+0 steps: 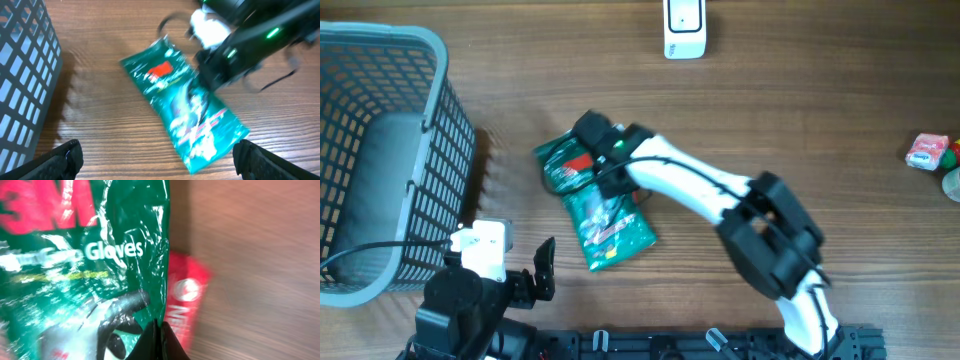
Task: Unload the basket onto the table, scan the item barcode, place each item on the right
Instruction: 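Grasp the green gloves pack with the right gripper and lift it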
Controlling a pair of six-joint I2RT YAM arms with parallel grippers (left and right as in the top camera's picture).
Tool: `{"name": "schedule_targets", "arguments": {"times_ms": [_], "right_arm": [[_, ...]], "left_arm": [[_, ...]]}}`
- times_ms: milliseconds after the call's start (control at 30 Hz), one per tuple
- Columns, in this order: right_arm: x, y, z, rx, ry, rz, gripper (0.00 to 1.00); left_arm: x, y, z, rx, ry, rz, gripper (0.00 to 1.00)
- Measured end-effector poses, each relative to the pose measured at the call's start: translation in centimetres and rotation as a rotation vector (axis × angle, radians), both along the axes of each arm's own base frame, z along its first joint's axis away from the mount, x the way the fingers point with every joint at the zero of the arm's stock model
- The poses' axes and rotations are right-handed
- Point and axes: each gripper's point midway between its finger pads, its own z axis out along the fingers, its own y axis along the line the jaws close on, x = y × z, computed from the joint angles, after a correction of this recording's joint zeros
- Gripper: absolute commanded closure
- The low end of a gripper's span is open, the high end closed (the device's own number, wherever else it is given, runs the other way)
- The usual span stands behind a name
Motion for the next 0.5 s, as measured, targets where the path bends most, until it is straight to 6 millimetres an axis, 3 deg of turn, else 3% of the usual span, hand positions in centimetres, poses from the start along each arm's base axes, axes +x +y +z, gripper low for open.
{"name": "schedule_targets", "arguments": {"times_ms": [100, 200, 333, 400, 500], "right_arm": [[2.0, -4.0, 6.4, 0.01, -0.1, -0.087, 0.96], [2.4, -9.3, 11.5, -0.012, -0.154, -0.181, 0.96], [2.9, -17.0, 14.4, -0.214, -0.245, -0.304, 0.96], [3.0, -19.4, 15.1, -0.313, -0.277, -0.333, 0.96], [3.1, -20.5, 15.7, -0.385, -0.312, -0.331, 0.95]], "left_arm": [[0.0, 0.0, 0.0, 0.0, 0.0, 0.0, 0.0], [0.0, 0.0, 0.0, 0.0, 0.0, 0.0, 0.0], [0.0, 0.0, 0.0, 0.0, 0.0, 0.0, 0.0], [0.0, 0.0, 0.0, 0.0, 0.0, 0.0, 0.0], [0.0, 0.0, 0.0, 0.0, 0.0, 0.0, 0.0]]}}
